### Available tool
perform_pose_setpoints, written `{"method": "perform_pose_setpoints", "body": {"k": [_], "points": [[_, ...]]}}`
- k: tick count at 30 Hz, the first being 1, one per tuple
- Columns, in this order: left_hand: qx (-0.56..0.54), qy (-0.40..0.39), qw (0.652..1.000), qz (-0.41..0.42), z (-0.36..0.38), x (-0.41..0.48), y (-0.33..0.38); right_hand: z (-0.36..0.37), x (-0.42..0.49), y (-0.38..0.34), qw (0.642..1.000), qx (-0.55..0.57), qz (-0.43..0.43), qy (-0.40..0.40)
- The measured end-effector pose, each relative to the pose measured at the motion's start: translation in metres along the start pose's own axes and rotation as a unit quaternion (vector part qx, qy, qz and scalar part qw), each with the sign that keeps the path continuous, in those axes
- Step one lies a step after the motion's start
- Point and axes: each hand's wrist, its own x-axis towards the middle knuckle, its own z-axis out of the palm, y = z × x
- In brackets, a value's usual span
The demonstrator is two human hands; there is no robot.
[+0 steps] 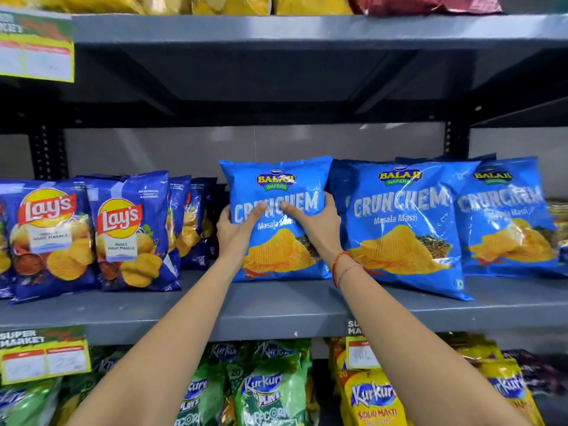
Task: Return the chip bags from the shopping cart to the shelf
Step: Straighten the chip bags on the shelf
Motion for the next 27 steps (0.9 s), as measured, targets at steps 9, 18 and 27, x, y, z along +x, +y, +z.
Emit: {"method": "perform_pose_setpoints", "body": {"k": [9, 18, 27], "points": [[0.145, 0.134, 0.969, 0.148, 0.010, -0.018, 0.011, -0.015, -0.014, -0.016, 0.996, -0.025, -0.057, 0.057], [0.220, -0.031, 0.910, 0.349, 0.110, -0.063, 0.027, -0.103, -0.020, -0.044, 0.914, -0.177, -0.236, 0.278], [0.181, -0.127, 0.975, 0.001, 0.179, -0.061, -0.007, -0.175, 0.000, -0.015, 0.932, -0.258, -0.033, 0.253]]}}
